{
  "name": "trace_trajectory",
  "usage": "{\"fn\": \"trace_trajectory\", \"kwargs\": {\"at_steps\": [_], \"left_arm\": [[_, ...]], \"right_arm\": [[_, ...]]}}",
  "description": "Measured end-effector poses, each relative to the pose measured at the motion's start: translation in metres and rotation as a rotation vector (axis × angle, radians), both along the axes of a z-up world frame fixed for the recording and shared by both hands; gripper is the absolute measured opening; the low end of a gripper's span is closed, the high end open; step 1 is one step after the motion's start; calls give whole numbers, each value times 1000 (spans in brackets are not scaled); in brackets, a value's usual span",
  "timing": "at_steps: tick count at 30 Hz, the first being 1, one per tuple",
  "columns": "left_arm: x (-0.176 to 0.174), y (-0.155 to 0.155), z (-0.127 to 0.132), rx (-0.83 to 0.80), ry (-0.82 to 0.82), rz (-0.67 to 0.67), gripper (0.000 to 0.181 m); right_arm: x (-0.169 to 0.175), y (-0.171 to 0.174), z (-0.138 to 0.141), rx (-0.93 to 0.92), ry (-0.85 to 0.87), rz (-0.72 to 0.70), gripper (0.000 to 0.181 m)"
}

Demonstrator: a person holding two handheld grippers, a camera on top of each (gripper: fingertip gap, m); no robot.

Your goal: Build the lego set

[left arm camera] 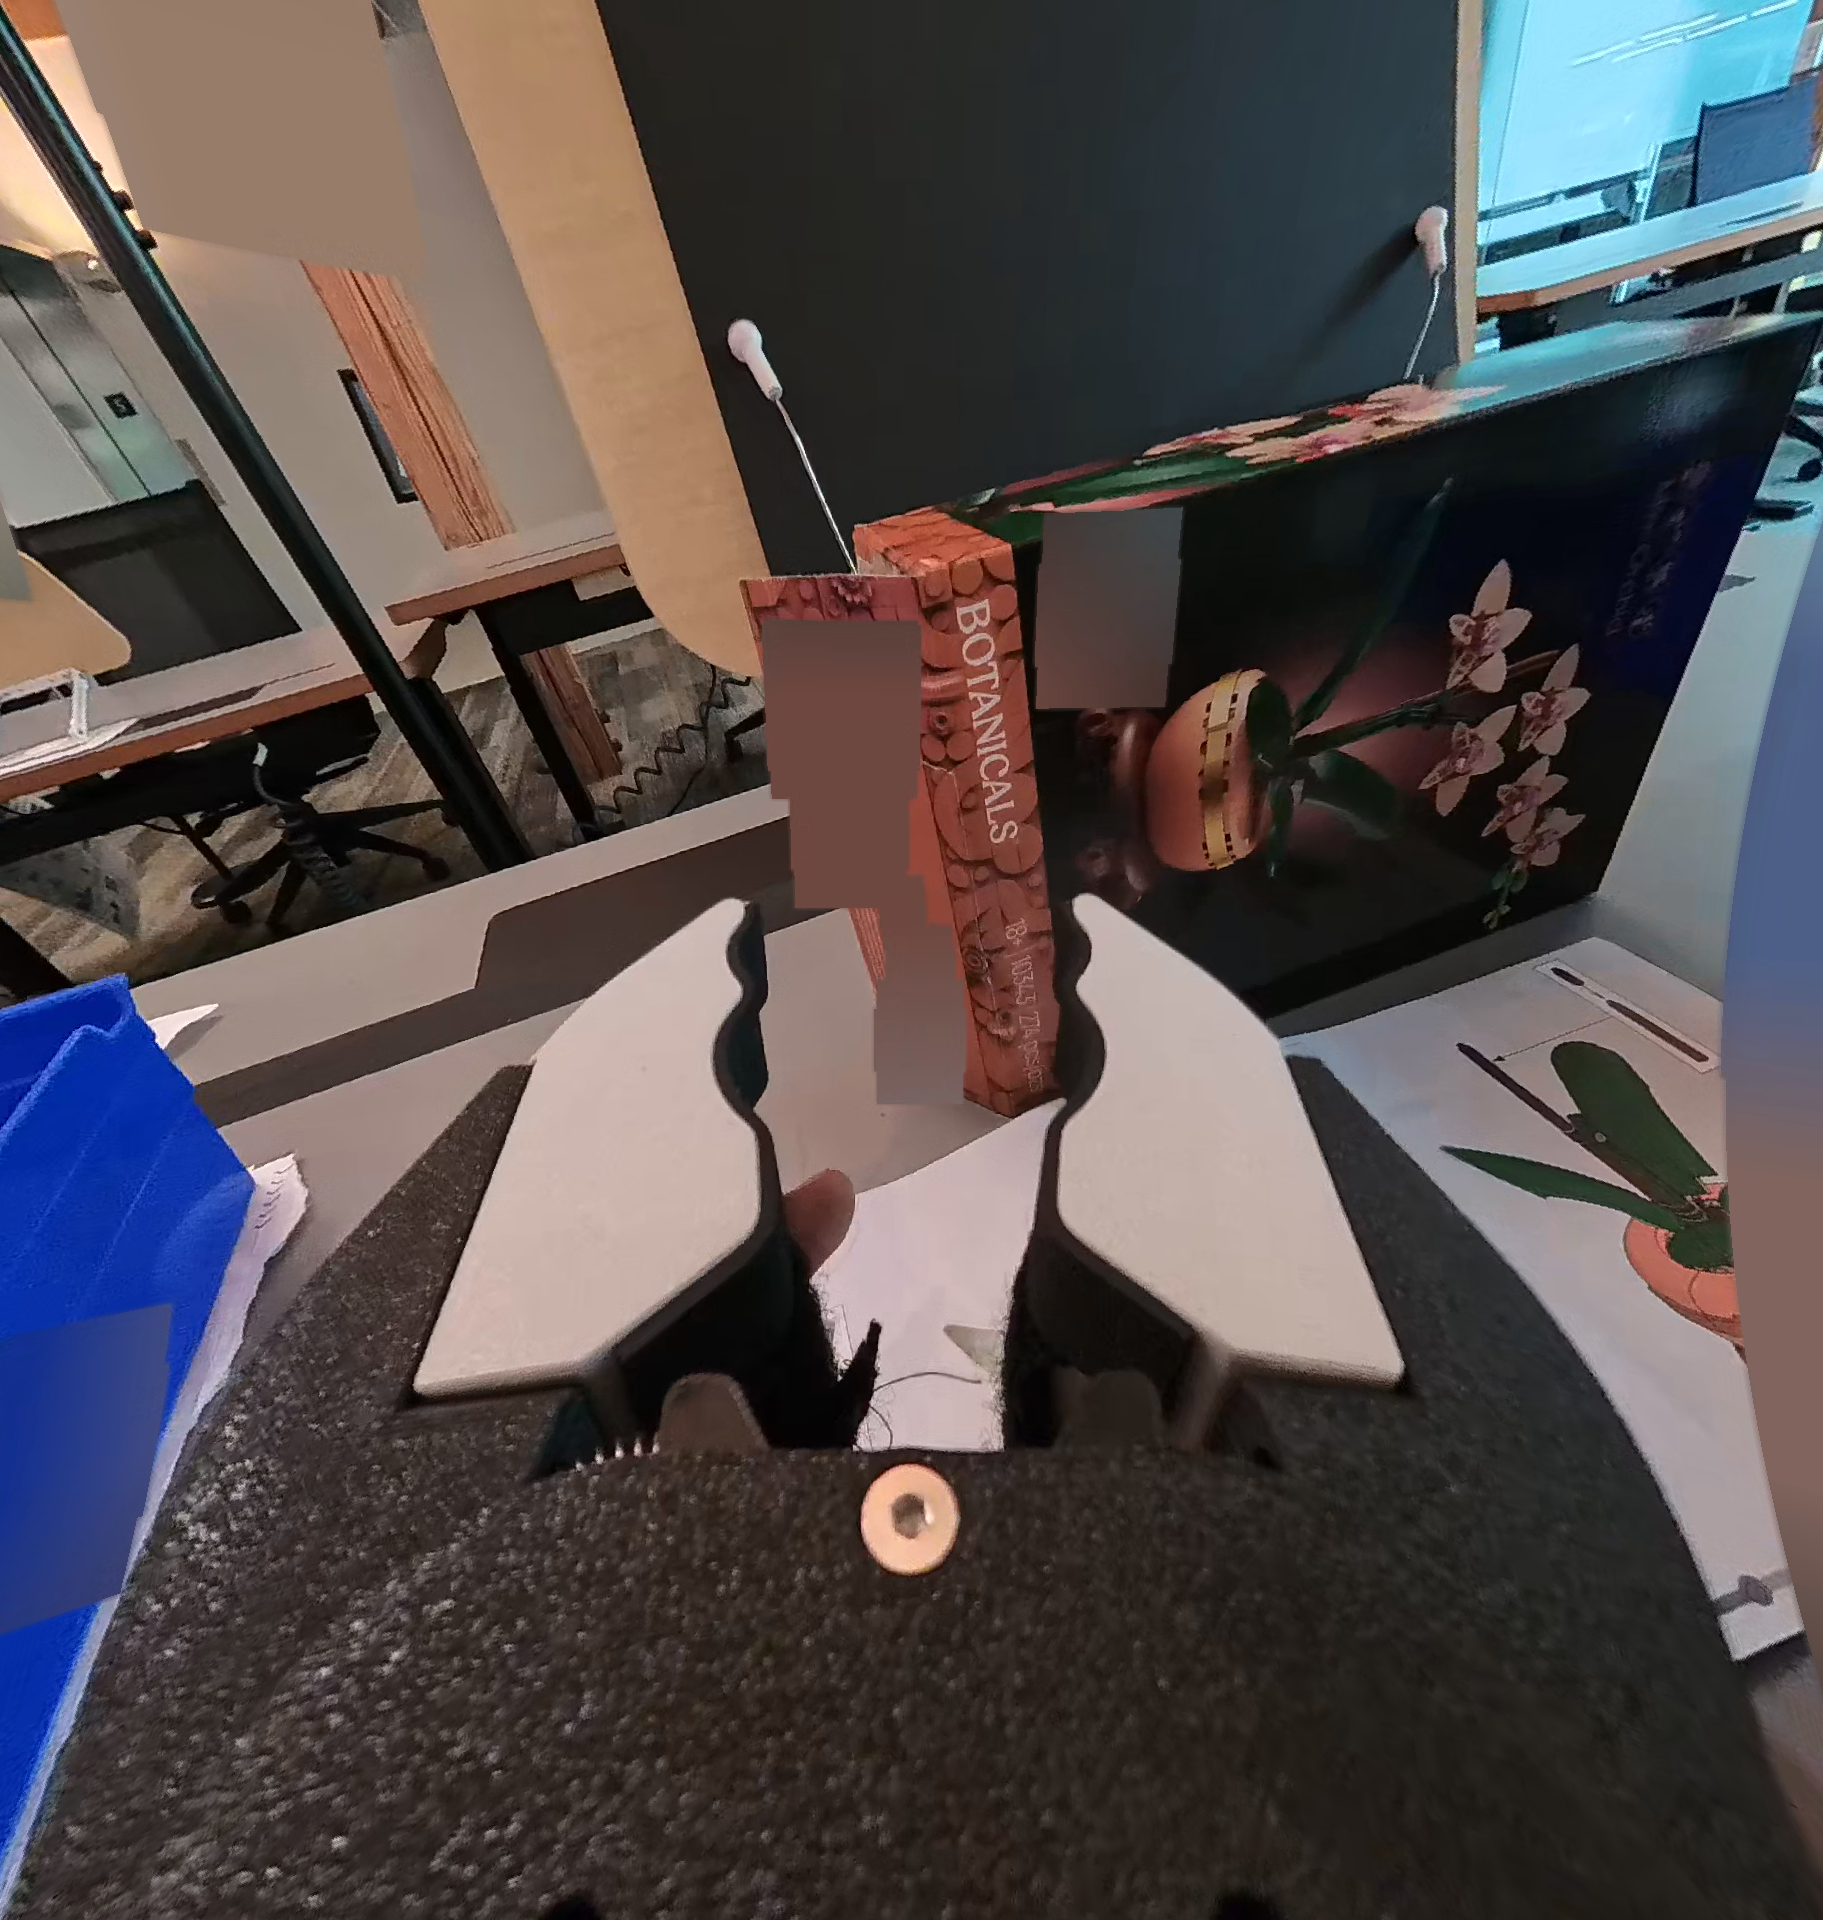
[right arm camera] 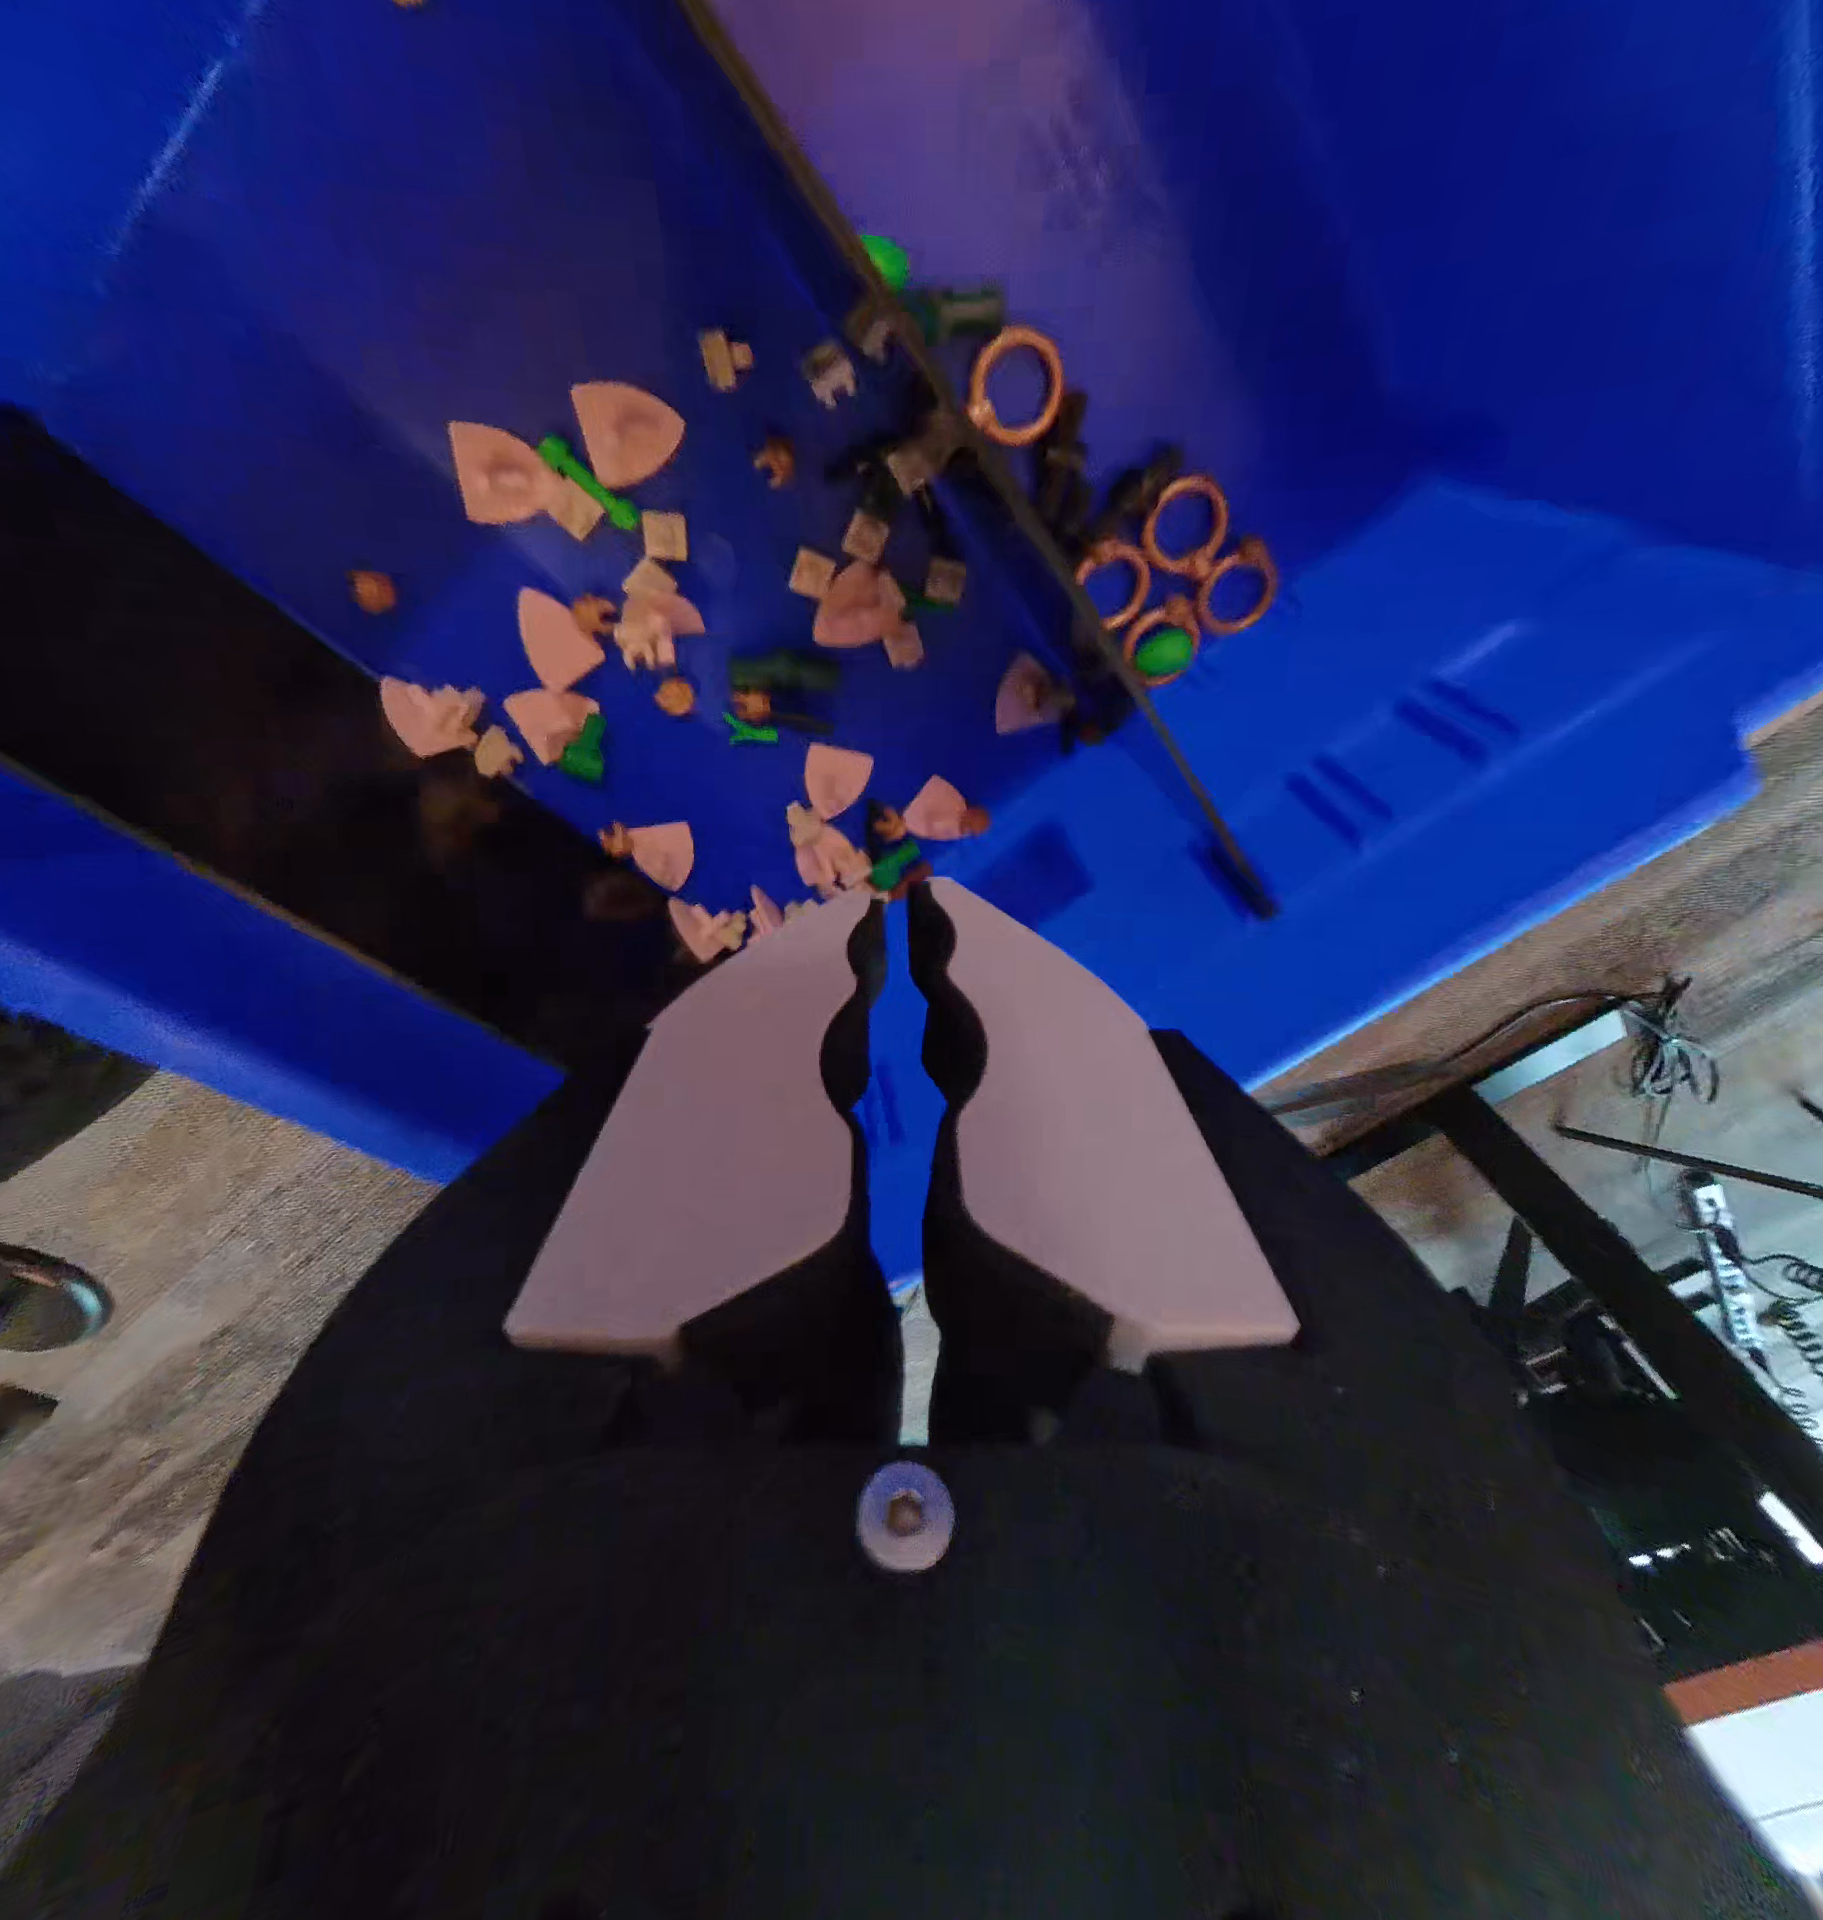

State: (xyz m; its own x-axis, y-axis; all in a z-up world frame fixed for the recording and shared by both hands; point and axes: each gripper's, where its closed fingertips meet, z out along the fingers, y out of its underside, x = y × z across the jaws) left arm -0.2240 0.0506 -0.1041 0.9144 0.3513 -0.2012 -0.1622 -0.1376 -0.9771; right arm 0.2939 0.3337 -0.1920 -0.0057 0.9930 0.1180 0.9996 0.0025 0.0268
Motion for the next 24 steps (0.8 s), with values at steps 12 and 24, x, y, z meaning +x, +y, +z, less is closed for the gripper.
{"fn": "trace_trajectory", "kwargs": {"at_steps": [12, 24], "left_arm": [[-1, -10, -4, 14, -8, 0, 52], [-4, -20, -2, 66, -35, 9, 52]], "right_arm": [[41, 11, -53, 108, -539, 417, 5], [15, 3, -26, 1, -248, 489, 28]]}}
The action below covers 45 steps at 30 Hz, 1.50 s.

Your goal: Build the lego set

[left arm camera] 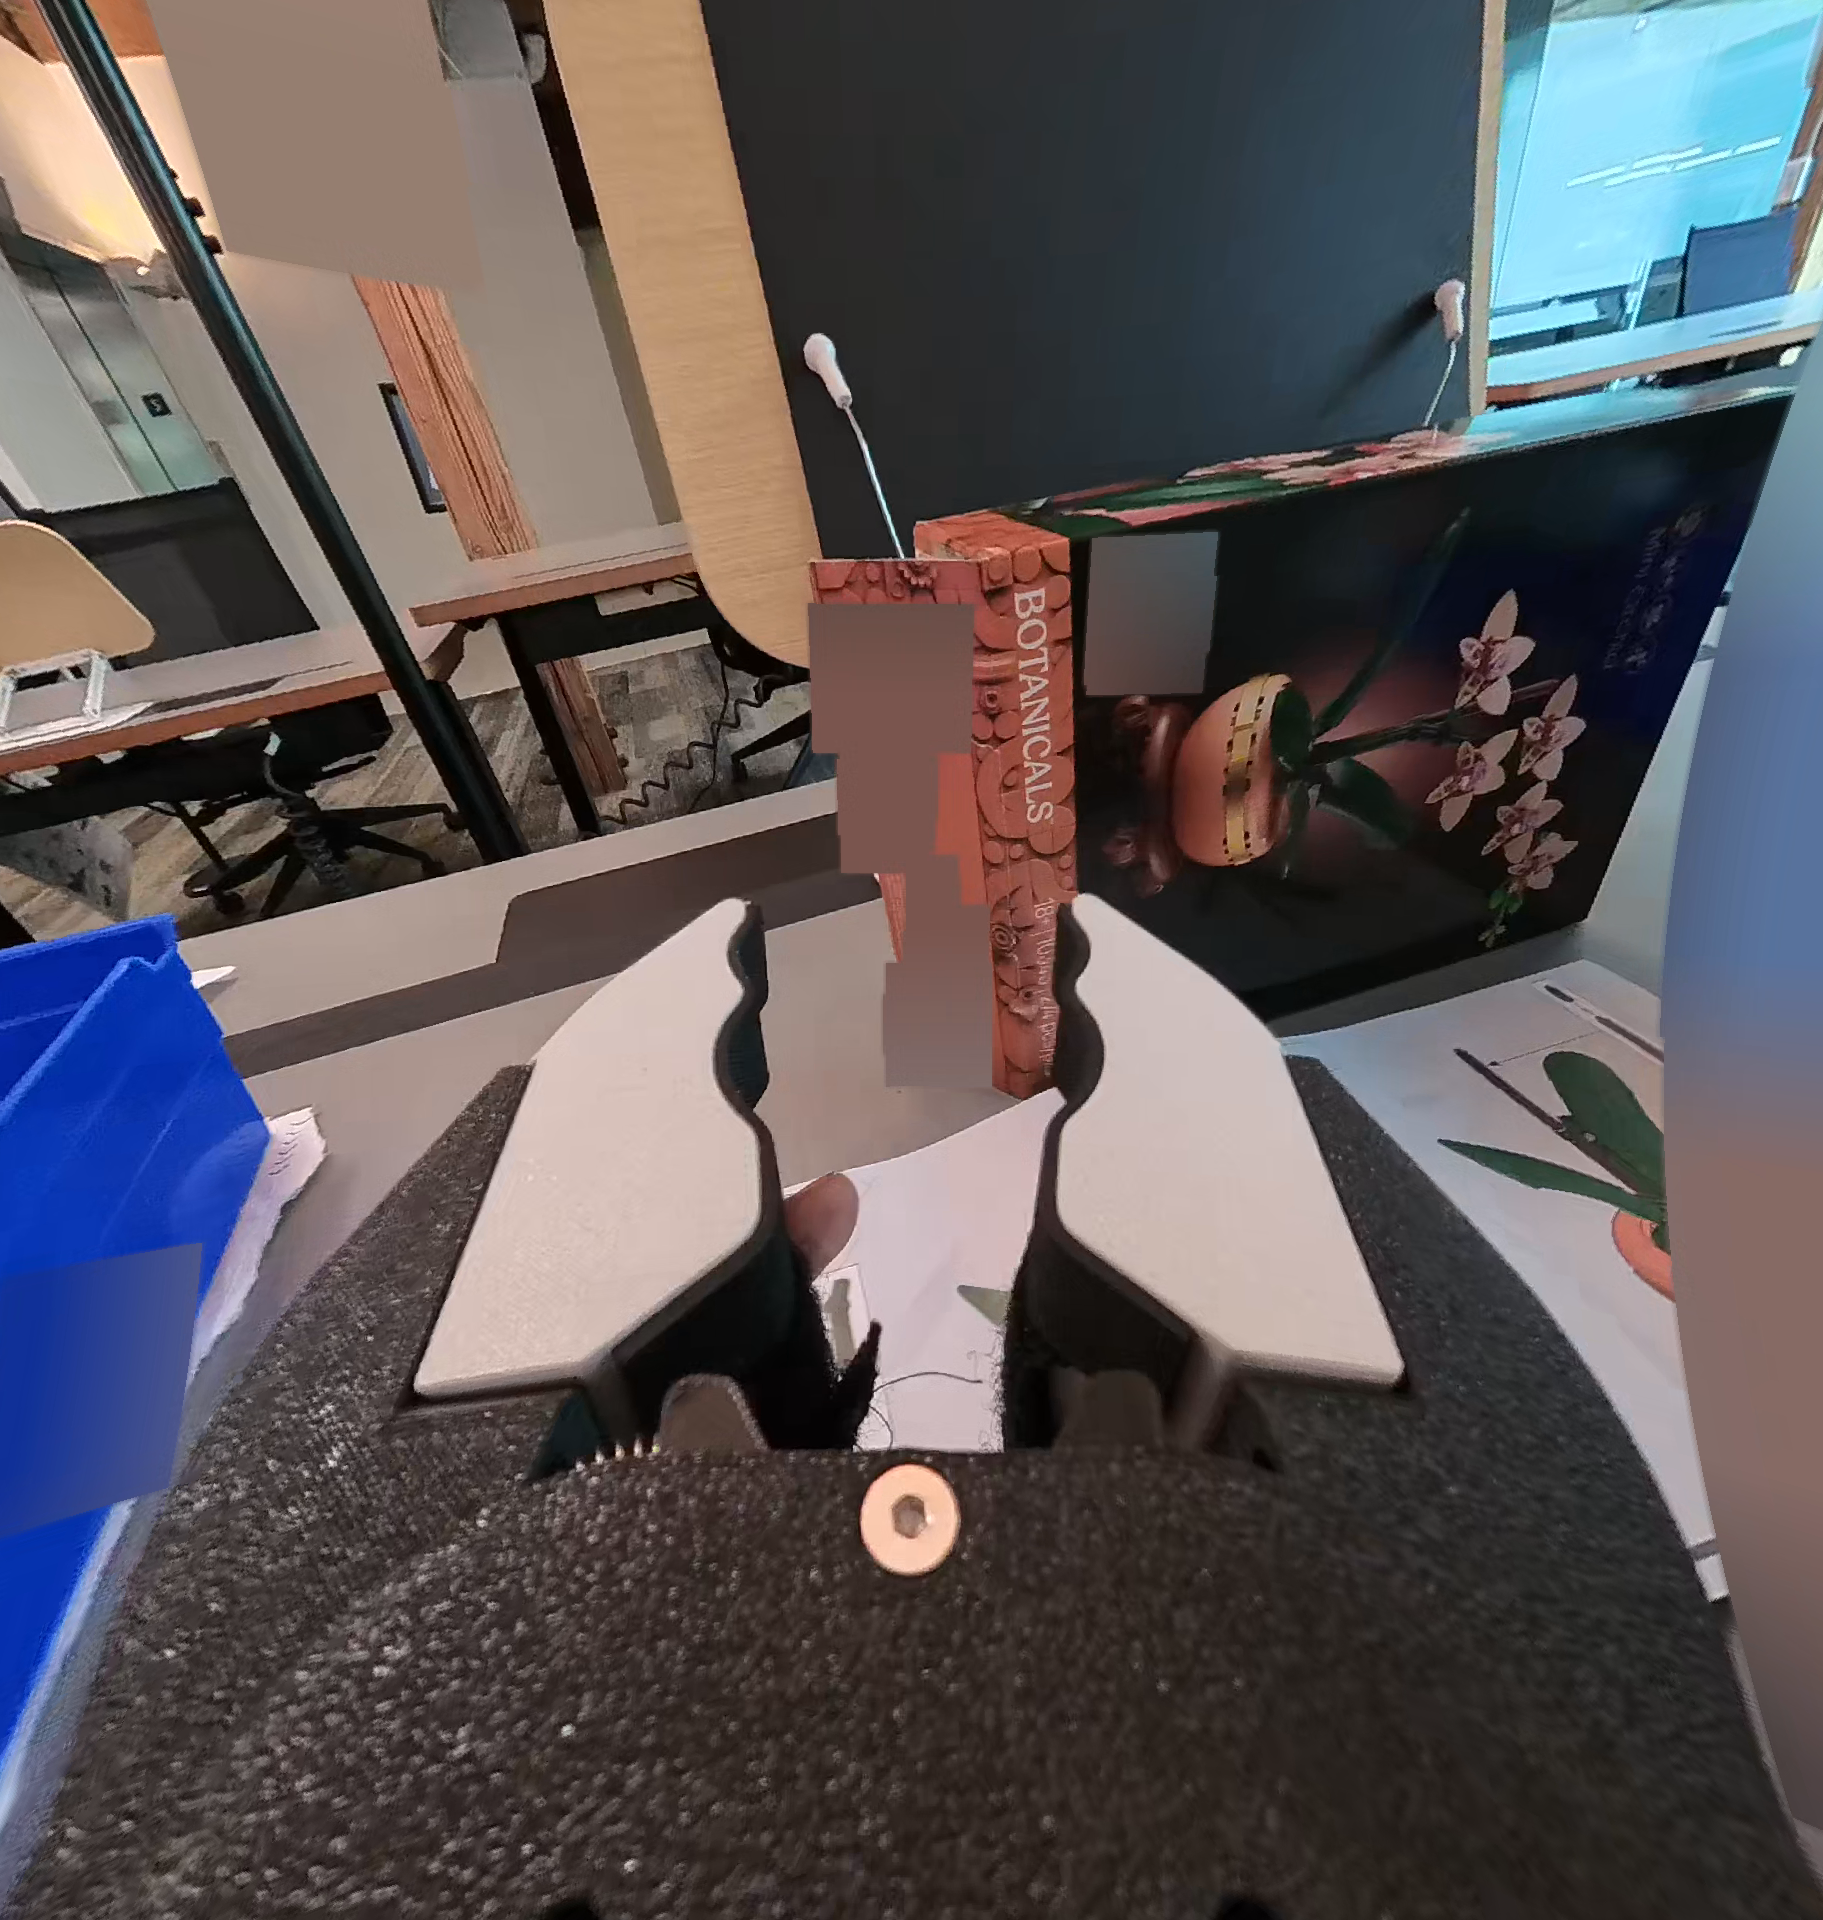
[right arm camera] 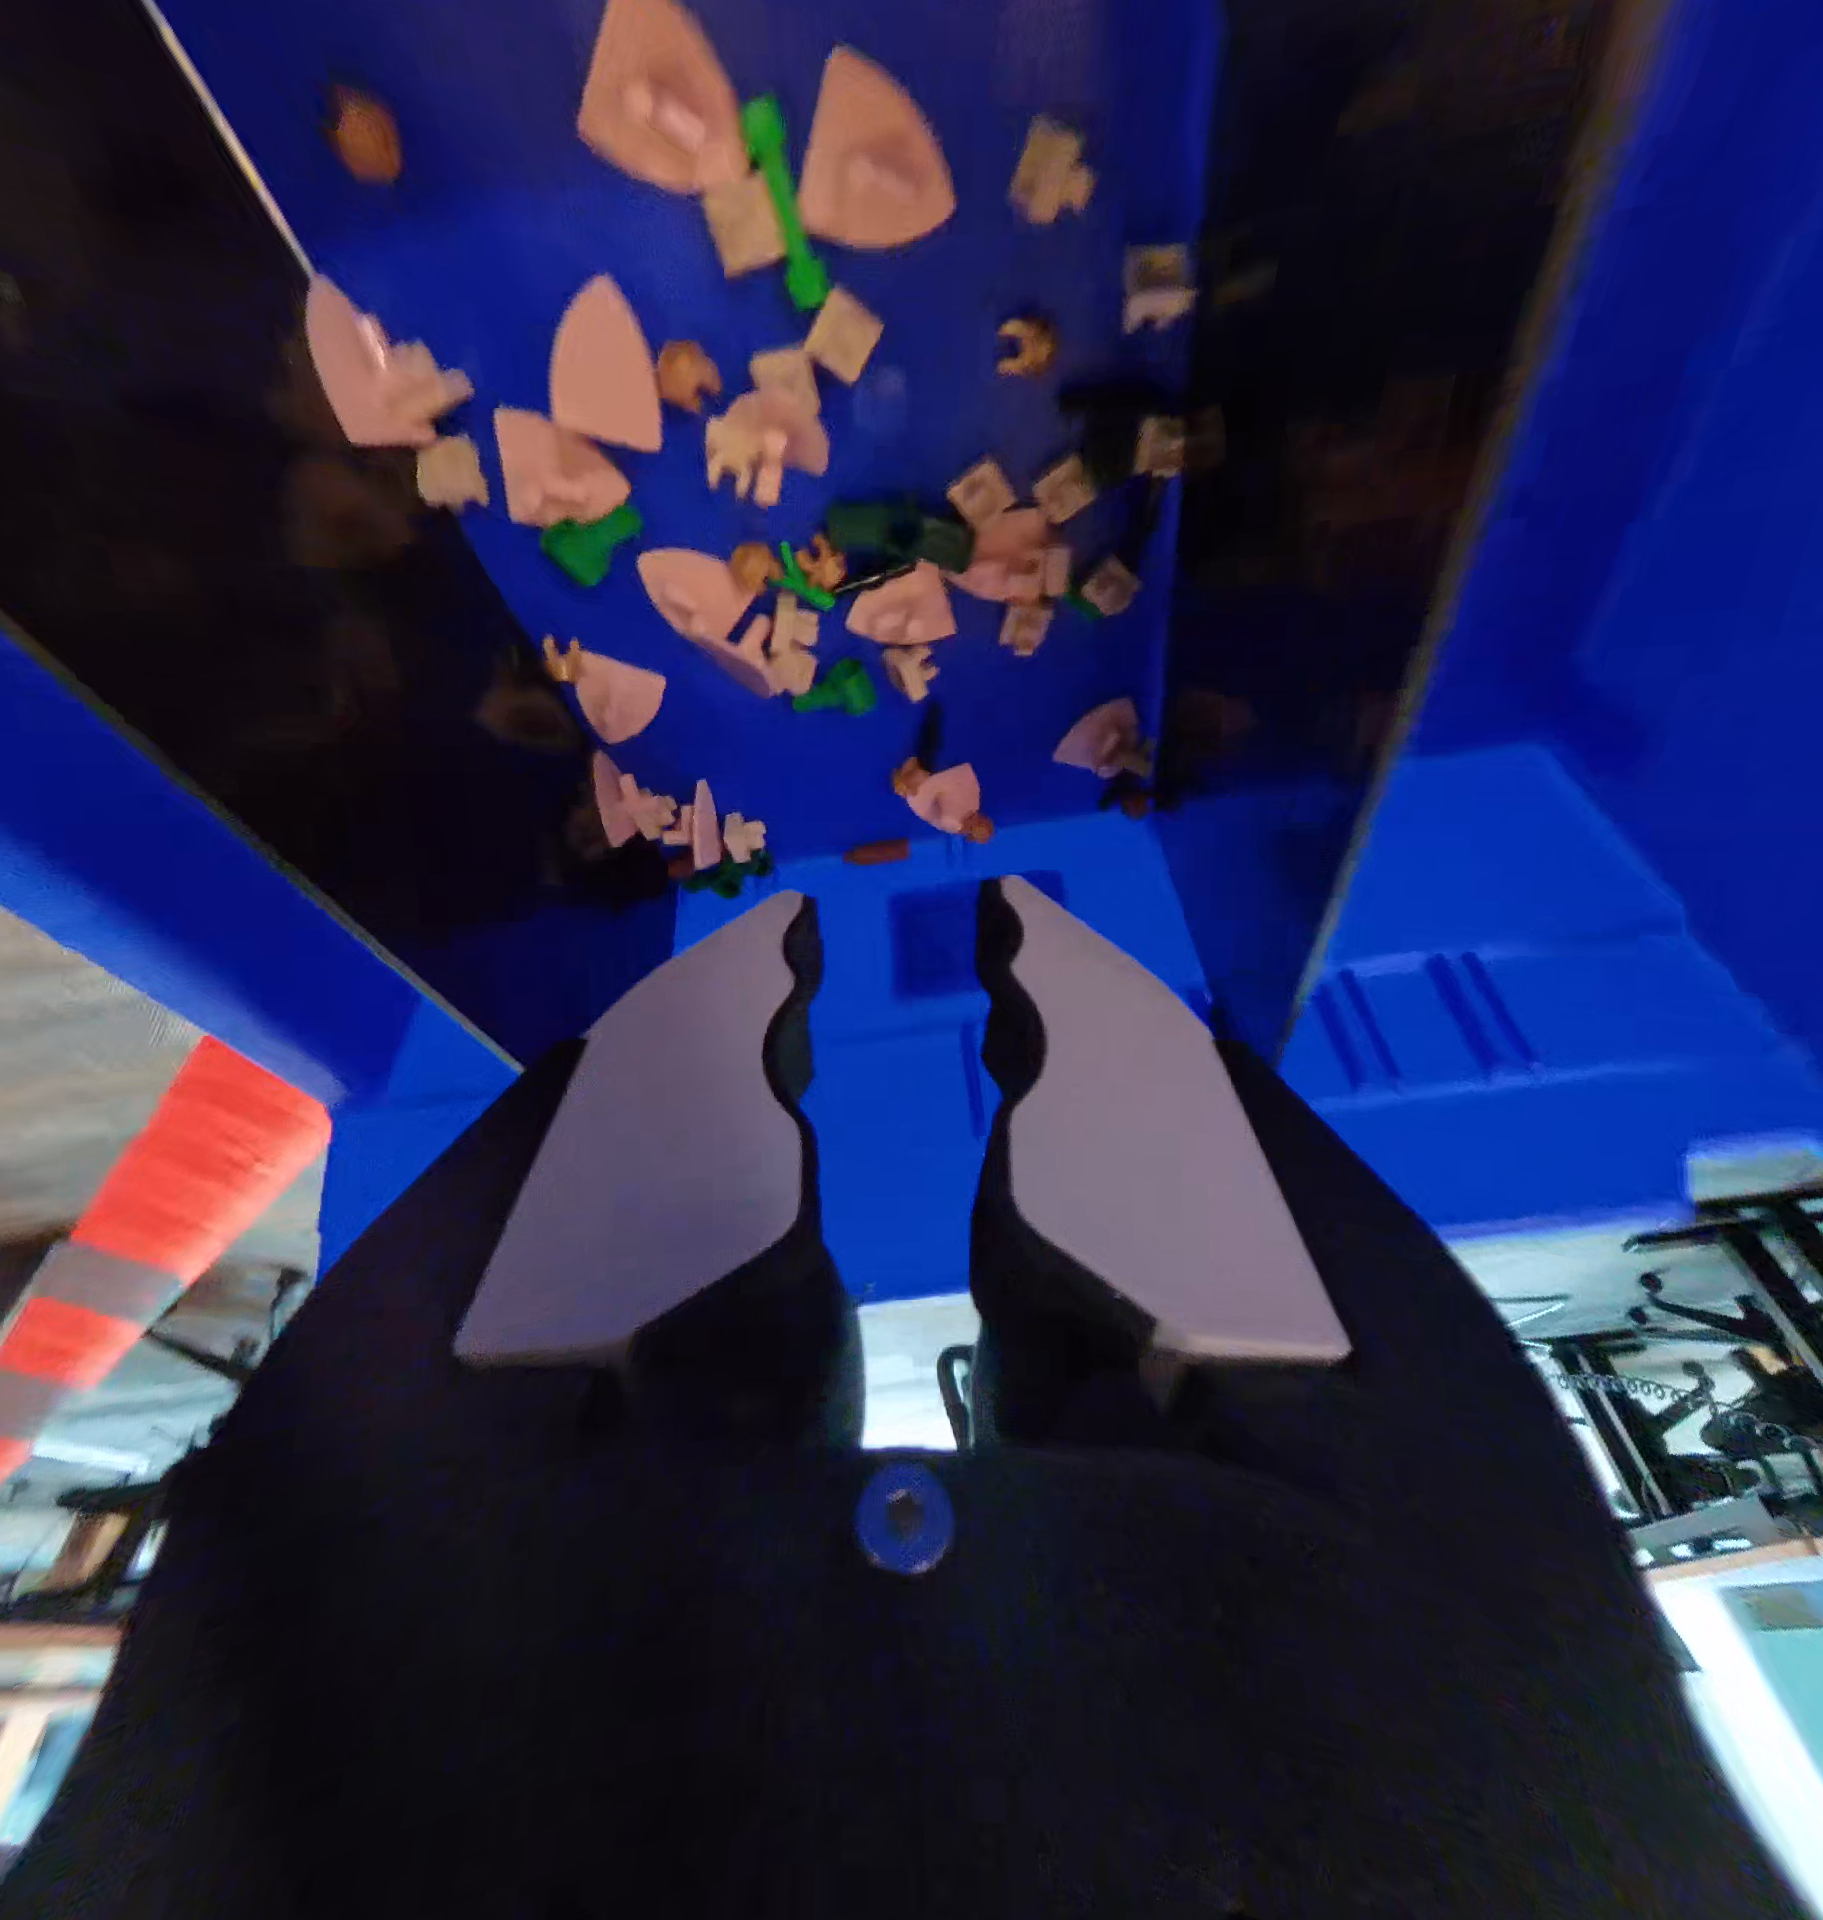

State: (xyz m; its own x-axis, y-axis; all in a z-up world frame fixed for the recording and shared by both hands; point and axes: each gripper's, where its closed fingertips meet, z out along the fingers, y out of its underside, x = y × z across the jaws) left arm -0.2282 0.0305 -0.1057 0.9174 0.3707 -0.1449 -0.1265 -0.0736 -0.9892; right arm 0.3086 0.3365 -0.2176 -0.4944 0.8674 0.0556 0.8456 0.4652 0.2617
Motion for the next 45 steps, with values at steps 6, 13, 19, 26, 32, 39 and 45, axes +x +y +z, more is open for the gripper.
{"fn": "trace_trajectory", "kwargs": {"at_steps": [6, 13, 19, 26, 32, 39, 45], "left_arm": [[4, -1, -1, 5, 3, -8, 52], [-3, -11, 1, 26, -4, 13, 52], [-8, -21, 1, 31, 13, 34, 53], [-9, -28, 5, 59, 12, 33, 52], [-7, -31, 8, 69, 27, 28, 53], [3, -33, 14, 56, 112, -10, 53], [11, -36, 13, 113, 89, -122, 52]], "right_arm": [[20, 6, -31, 65, -197, 146, 31], [28, 8, -39, 136, -326, 218, 25], [38, 11, -42, 187, -326, 149, 15], [-5, -14, -2, -148, 217, -172, 15], [-39, -31, 50, -209, 543, -183, 15], [-163, -142, 143, -123, 1053, -122, 15], [-311, -231, 130, -284, 1279, 15, 15]]}}
